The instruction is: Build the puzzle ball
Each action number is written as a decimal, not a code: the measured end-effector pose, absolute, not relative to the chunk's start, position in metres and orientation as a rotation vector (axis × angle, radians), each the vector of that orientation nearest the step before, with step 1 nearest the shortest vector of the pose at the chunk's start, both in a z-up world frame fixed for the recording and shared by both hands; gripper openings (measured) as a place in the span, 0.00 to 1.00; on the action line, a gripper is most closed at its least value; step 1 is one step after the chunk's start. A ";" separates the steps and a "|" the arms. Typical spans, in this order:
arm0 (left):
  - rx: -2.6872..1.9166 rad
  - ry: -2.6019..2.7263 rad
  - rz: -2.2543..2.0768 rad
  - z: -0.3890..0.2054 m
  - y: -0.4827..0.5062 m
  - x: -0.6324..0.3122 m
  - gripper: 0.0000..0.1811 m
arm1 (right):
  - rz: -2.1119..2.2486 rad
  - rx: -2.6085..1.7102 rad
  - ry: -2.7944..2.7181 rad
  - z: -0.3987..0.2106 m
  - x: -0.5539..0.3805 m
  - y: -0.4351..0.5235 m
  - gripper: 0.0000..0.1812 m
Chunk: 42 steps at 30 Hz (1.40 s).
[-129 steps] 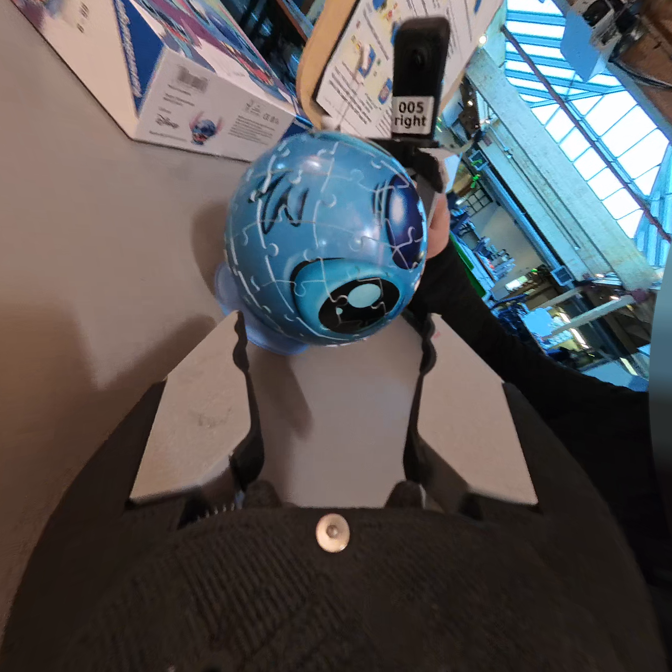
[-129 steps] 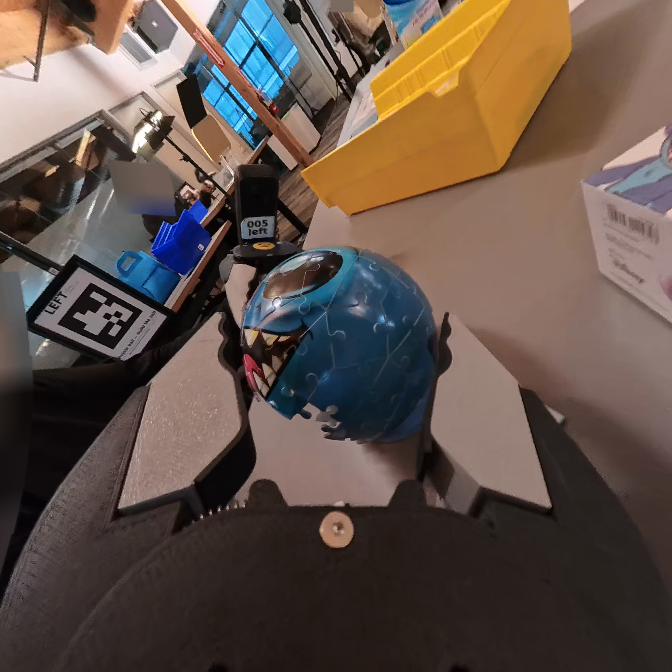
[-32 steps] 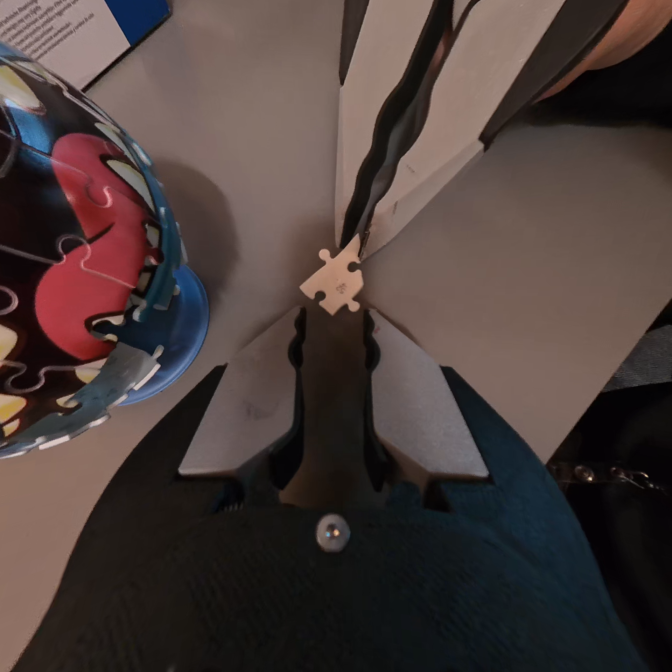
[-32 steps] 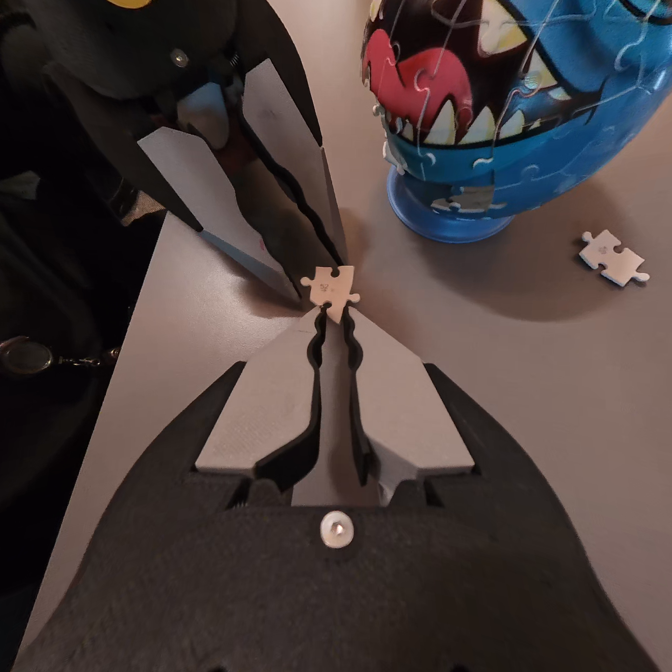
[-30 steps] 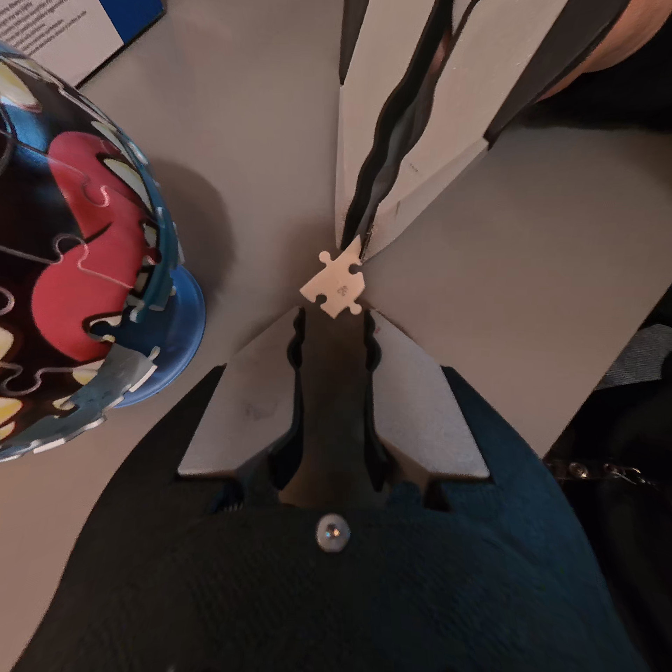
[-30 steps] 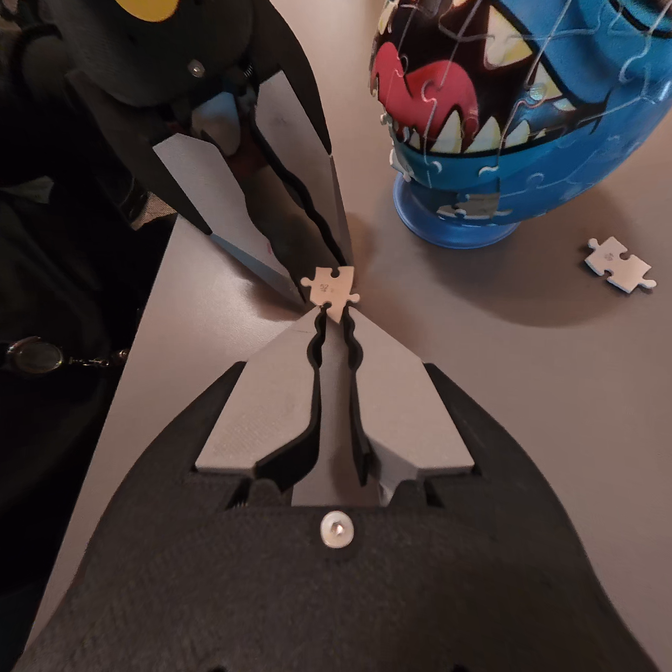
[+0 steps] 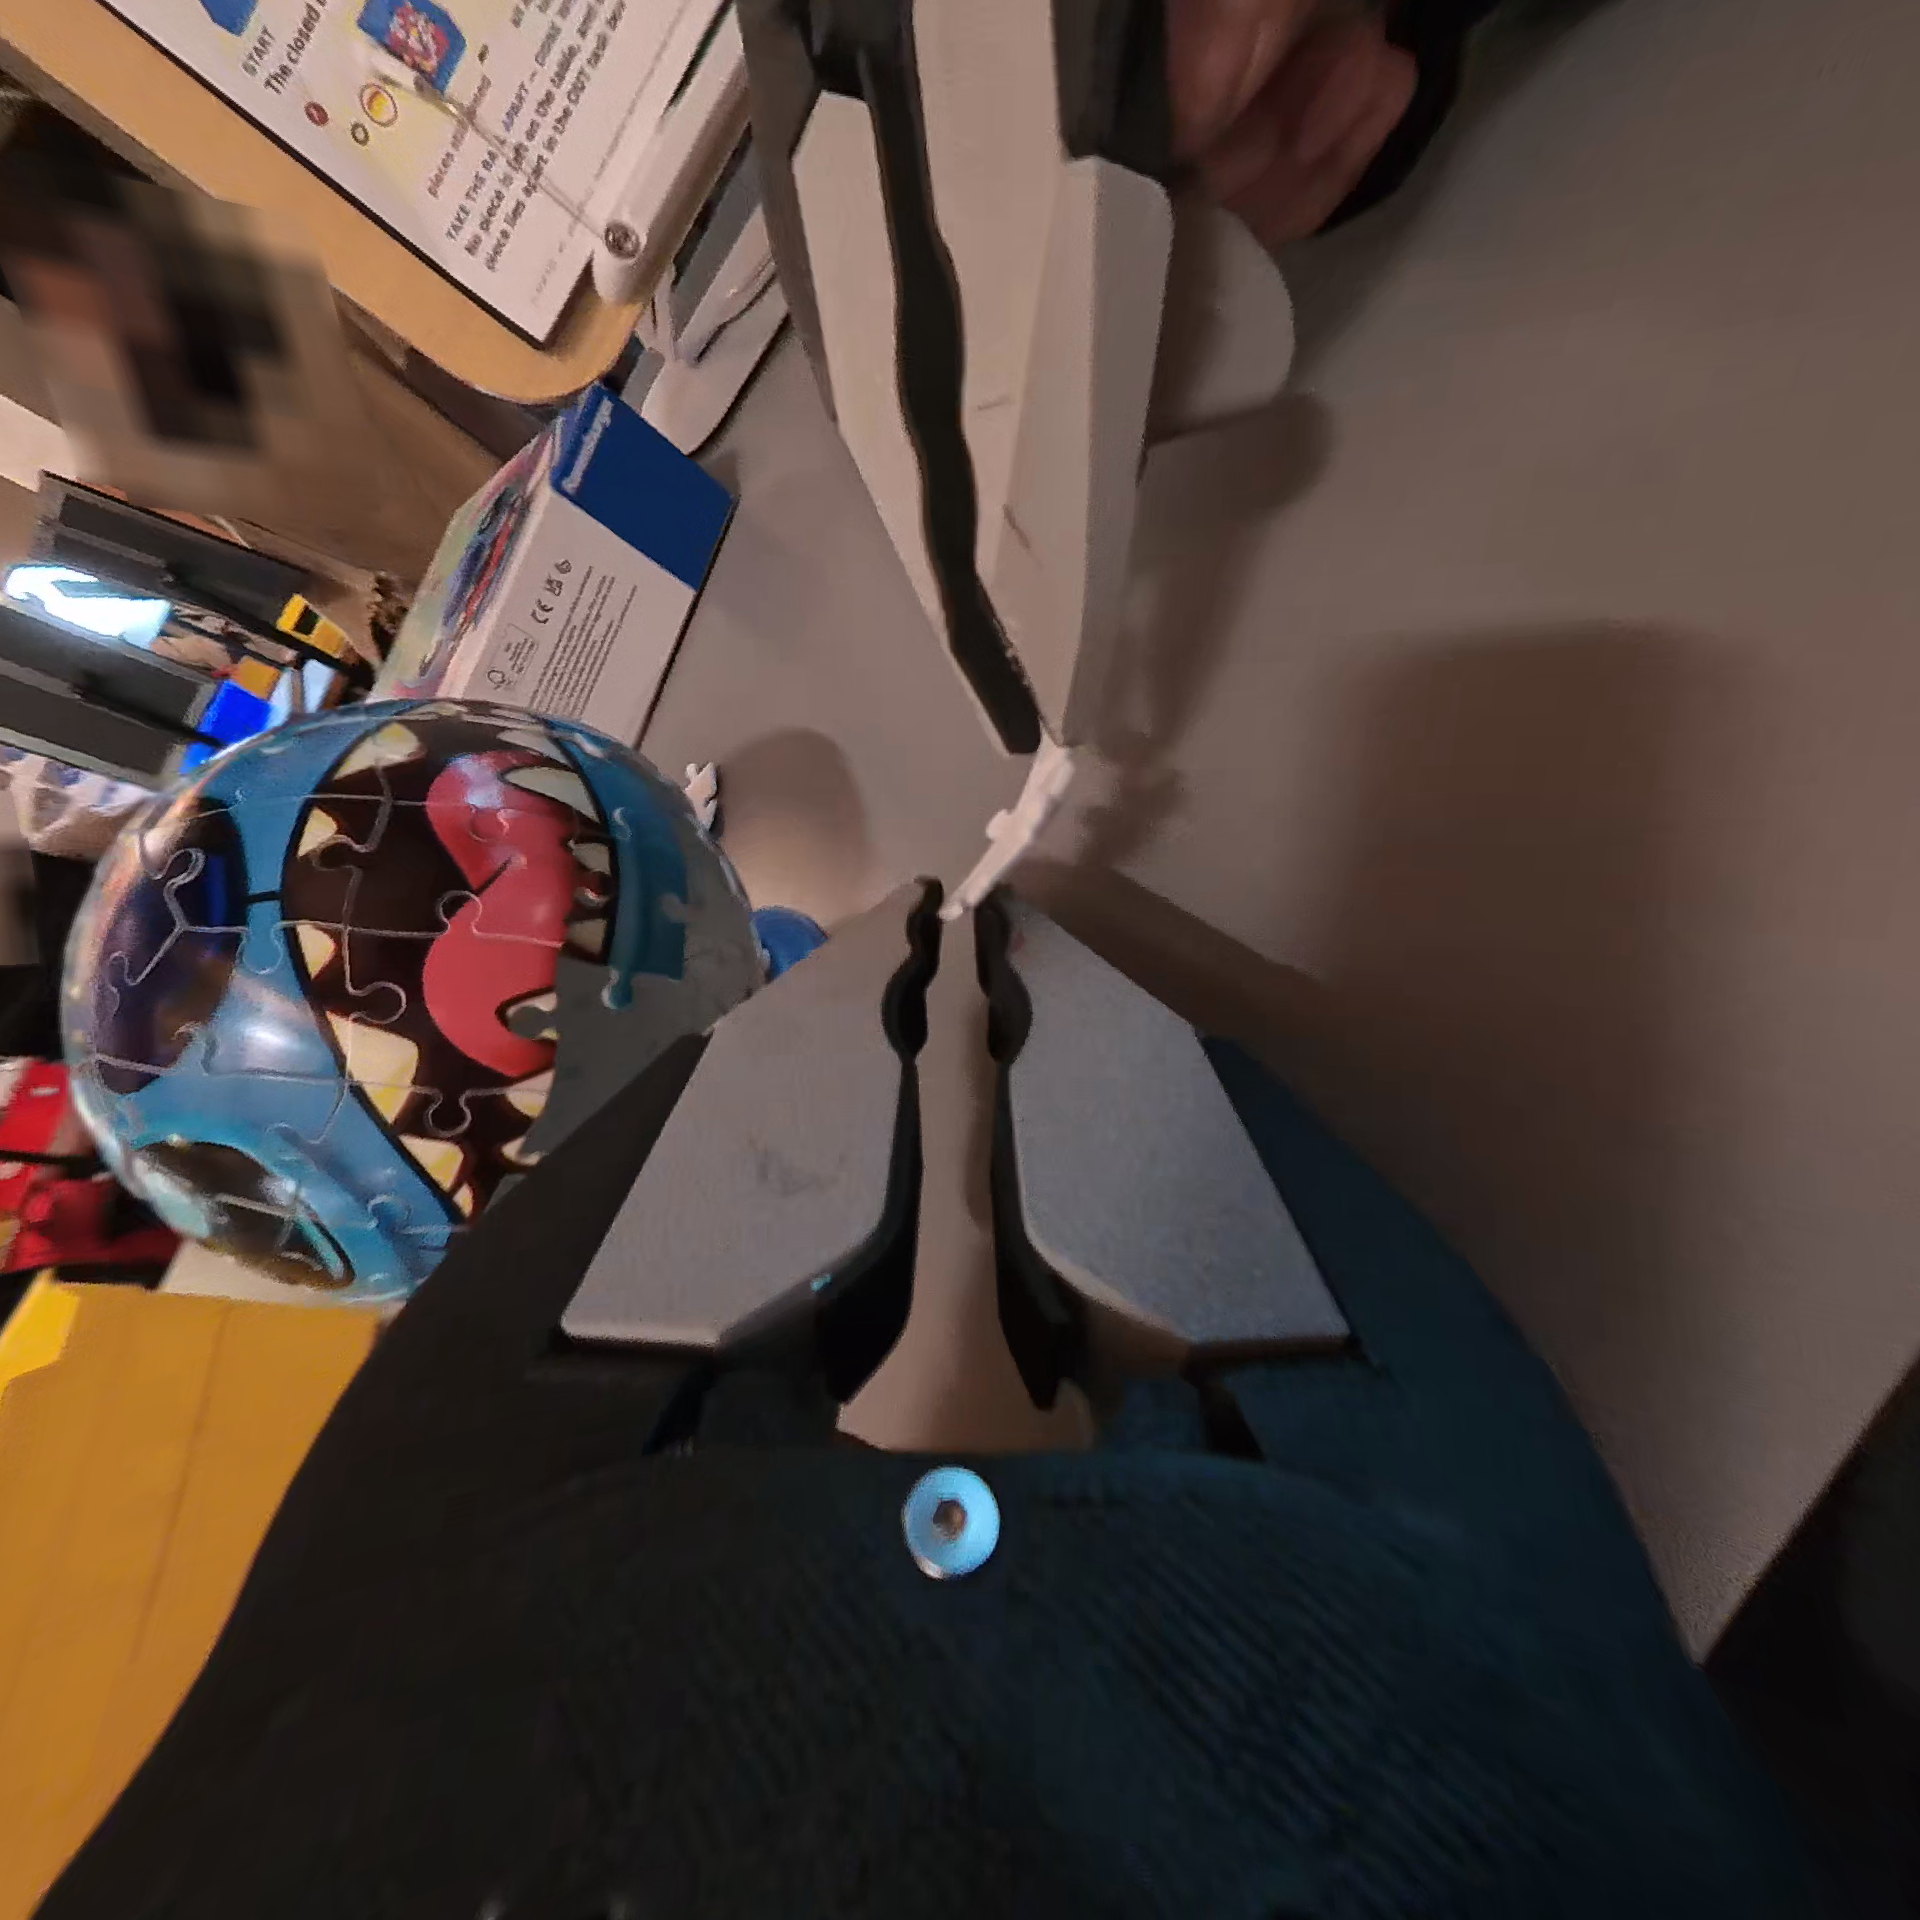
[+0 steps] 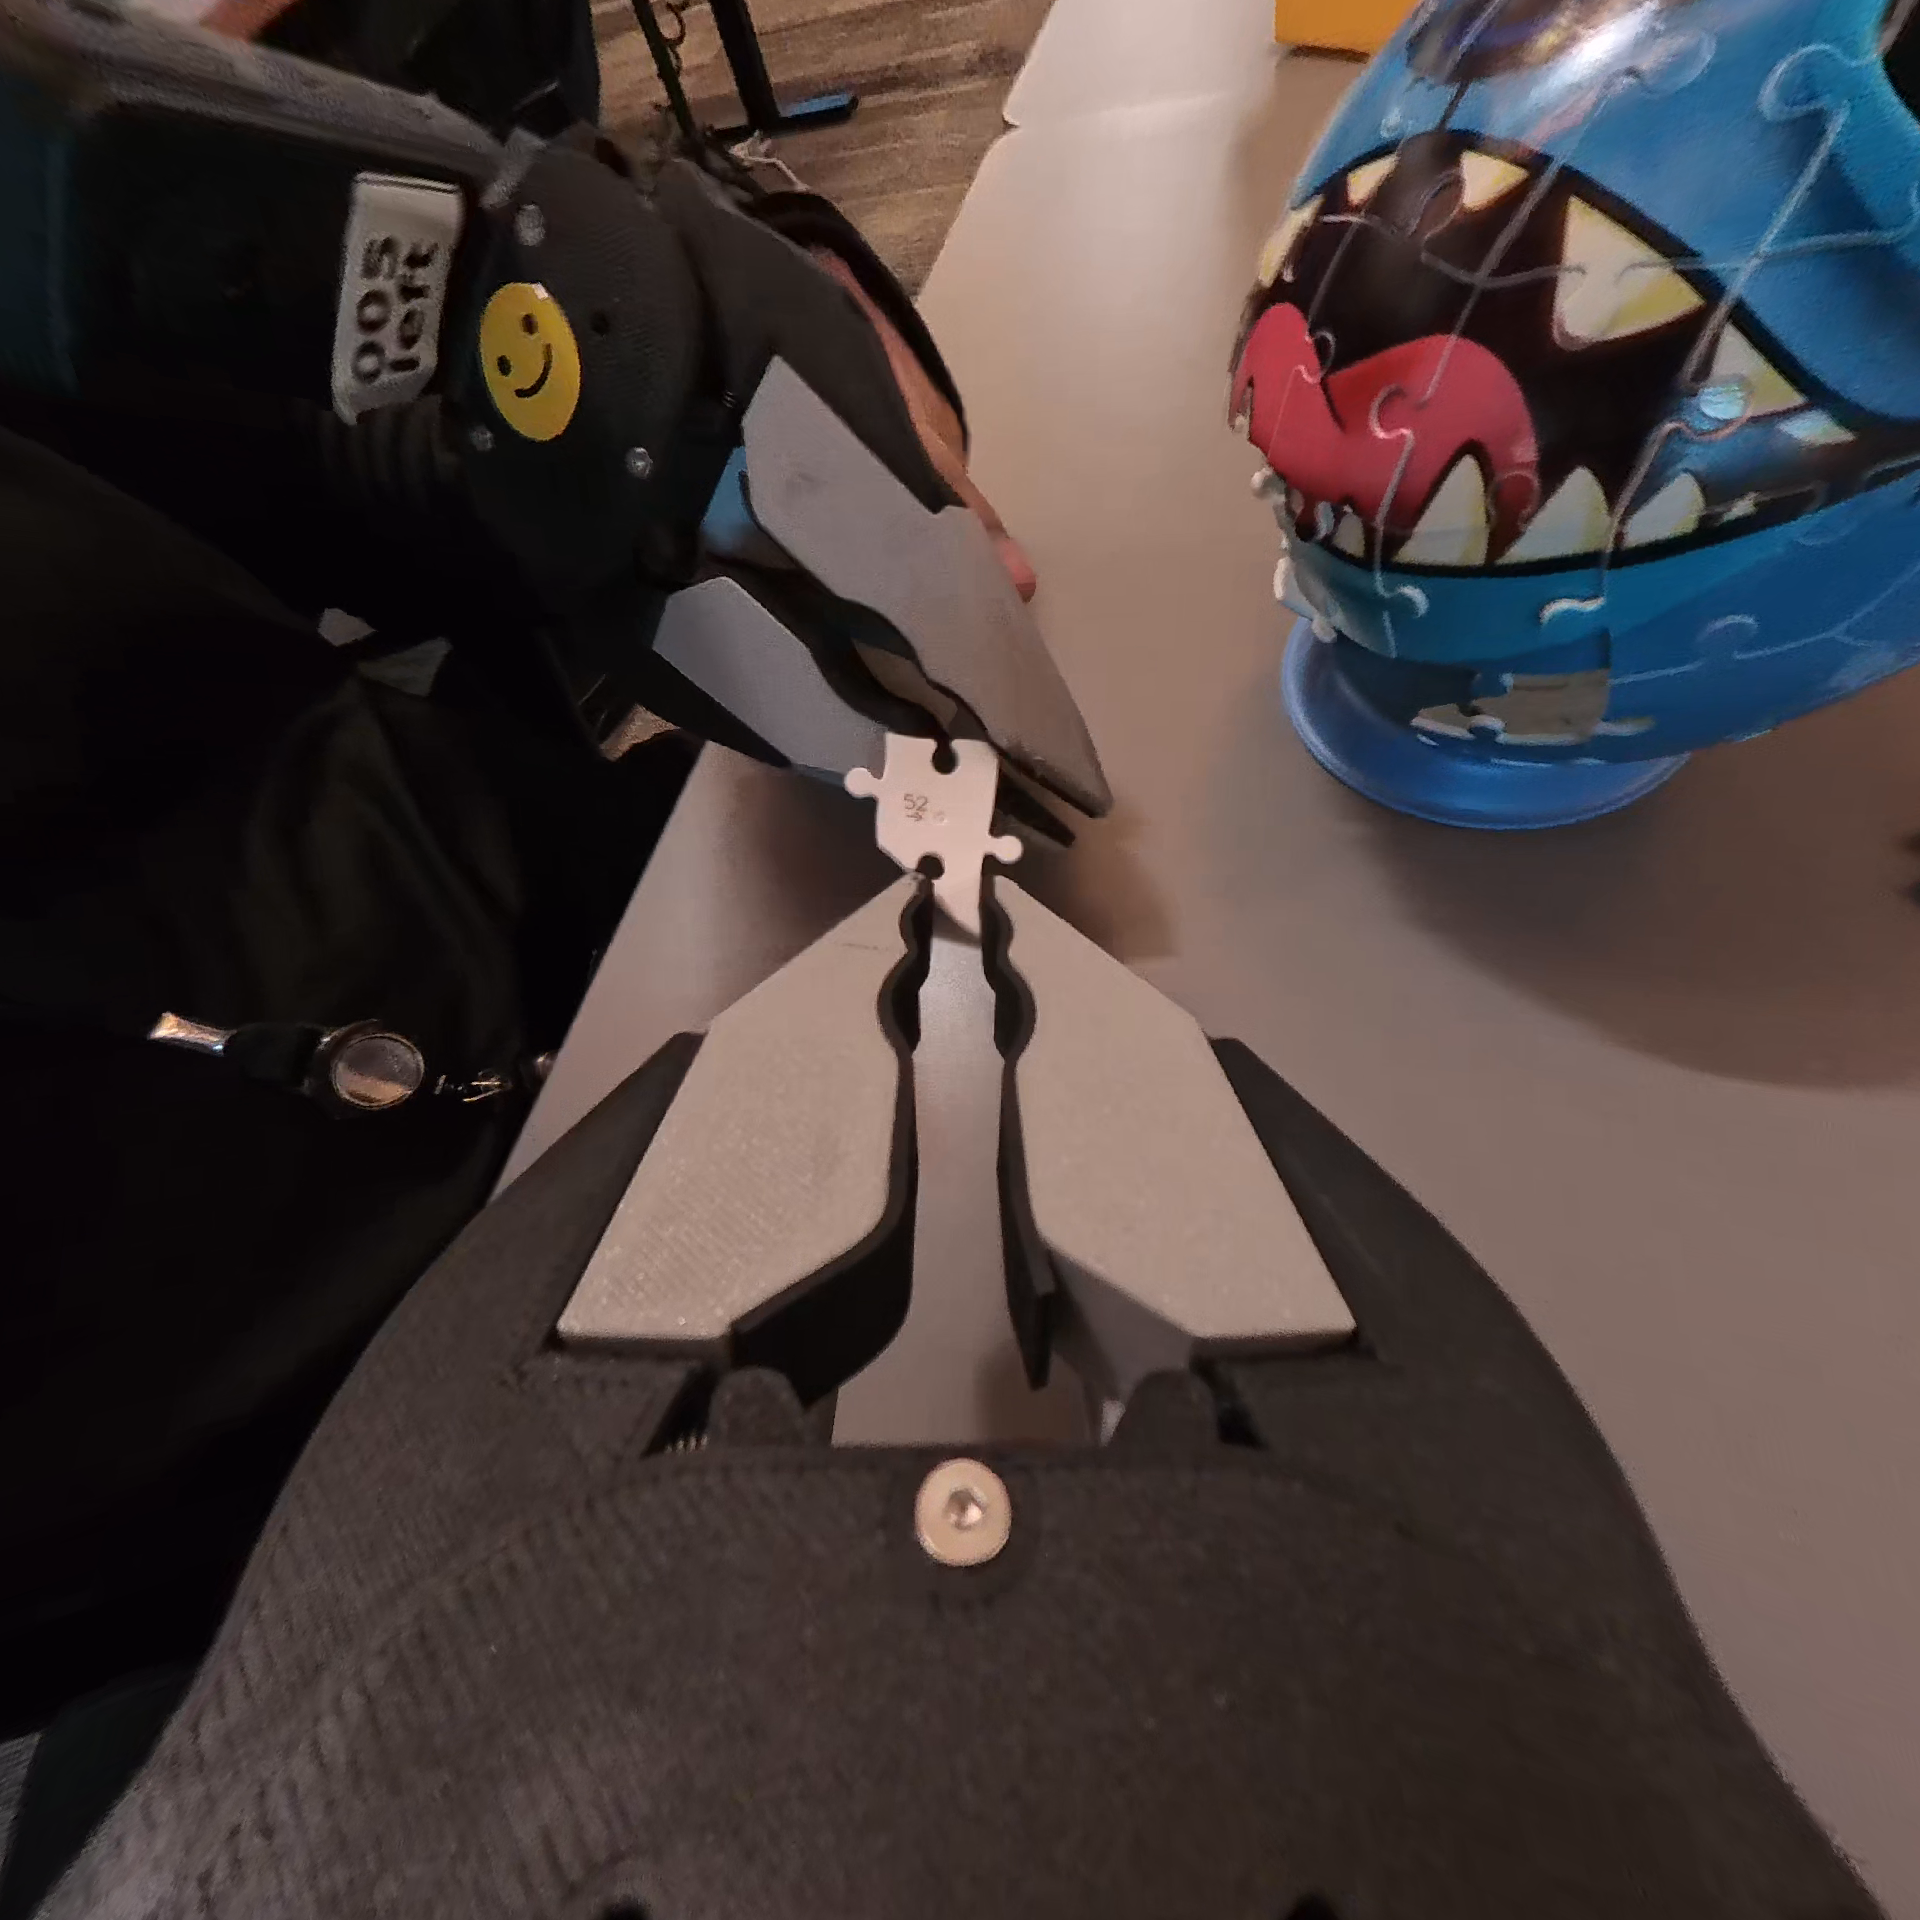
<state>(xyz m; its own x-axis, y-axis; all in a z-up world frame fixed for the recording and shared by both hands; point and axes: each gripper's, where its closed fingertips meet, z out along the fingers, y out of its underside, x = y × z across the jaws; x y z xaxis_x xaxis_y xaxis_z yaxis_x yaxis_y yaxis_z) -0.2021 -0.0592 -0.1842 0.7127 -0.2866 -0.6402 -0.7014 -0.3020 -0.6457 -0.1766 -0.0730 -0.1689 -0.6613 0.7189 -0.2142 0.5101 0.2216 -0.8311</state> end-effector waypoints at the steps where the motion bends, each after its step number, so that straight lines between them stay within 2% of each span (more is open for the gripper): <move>1: -1.891 0.774 0.539 -0.186 -0.059 -0.204 0.01 | 1.383 -1.190 -2.260 -0.171 -0.179 -0.068 0.03; 5: -1.926 0.797 0.696 -0.192 -0.059 -0.215 0.00 | 1.302 -1.224 -2.214 -0.172 -0.184 -0.055 0.06; 13: -1.861 0.969 1.080 -0.193 -0.058 -0.224 0.00 | 1.079 -0.950 -2.159 -0.164 -0.192 -0.076 0.14; 15: -1.852 0.986 1.081 -0.193 -0.057 -0.220 0.00 | 0.940 -0.839 -2.162 -0.168 -0.194 -0.080 0.12; 18: -1.850 0.963 1.083 -0.187 -0.059 -0.220 0.00 | 0.696 -0.711 -2.126 -0.173 -0.197 -0.073 0.03; 32: -1.849 0.945 0.963 -0.189 -0.067 -0.207 0.00 | 0.557 -0.619 -2.116 -0.184 -0.198 -0.060 0.00; 36: -1.915 0.842 0.787 -0.193 -0.070 -0.211 0.00 | 0.517 -0.490 -2.065 -0.174 -0.193 -0.066 0.00; 38: -1.947 0.789 0.557 -0.193 -0.073 -0.202 0.11 | 0.568 -0.406 -2.024 -0.162 -0.187 -0.080 0.00; 39: -1.934 0.780 0.457 -0.190 -0.075 -0.196 0.13 | 0.608 -0.387 -2.007 -0.157 -0.185 -0.086 0.00; 42: -1.873 0.769 0.358 -0.175 -0.076 -0.192 0.11 | 0.745 -0.375 -1.991 -0.146 -0.180 -0.101 0.00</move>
<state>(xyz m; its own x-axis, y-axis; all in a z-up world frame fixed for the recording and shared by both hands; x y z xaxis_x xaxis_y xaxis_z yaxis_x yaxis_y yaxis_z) -0.1920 -0.0764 -0.1755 0.7506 -0.3457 -0.5631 -0.6534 -0.2615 -0.7104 -0.1796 -0.1013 -0.1460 -0.5073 0.5367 0.6742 -0.0380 0.7677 -0.6396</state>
